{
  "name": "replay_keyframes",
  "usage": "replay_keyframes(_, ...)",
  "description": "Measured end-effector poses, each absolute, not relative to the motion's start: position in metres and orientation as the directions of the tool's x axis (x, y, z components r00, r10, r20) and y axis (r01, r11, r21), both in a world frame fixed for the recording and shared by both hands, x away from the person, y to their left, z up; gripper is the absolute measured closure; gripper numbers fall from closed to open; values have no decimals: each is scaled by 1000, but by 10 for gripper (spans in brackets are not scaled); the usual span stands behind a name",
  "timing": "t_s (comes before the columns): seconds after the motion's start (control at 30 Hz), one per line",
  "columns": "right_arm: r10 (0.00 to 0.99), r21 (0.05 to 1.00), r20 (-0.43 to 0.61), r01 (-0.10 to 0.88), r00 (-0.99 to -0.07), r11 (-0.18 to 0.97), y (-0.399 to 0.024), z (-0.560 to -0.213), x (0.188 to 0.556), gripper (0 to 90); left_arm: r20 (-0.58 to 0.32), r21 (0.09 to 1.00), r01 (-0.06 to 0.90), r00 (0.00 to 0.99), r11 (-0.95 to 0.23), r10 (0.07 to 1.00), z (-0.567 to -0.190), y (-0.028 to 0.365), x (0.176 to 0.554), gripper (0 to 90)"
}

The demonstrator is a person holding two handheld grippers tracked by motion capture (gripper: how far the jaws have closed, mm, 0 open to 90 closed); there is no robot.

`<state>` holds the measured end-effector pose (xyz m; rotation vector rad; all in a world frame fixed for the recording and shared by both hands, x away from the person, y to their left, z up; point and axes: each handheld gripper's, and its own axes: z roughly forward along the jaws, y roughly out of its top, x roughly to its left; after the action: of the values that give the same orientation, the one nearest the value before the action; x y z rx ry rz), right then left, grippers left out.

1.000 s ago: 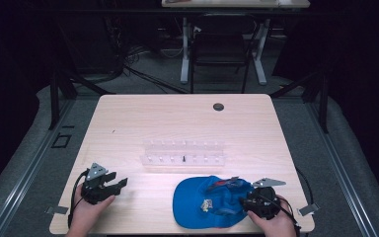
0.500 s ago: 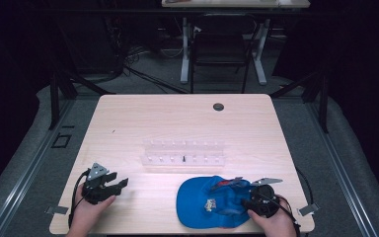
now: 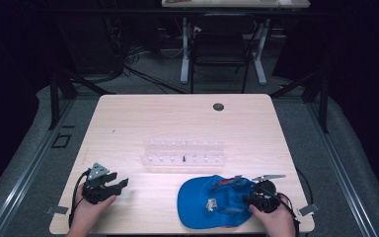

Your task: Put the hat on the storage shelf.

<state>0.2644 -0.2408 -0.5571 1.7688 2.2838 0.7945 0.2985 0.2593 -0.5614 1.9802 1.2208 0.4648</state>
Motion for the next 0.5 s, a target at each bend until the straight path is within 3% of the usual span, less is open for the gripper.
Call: replay_keyframes(0.5,925,426,295,900,-238,95,-256,-545,268,867,-82,748,612,472,-259,878,-563,260,298,453)
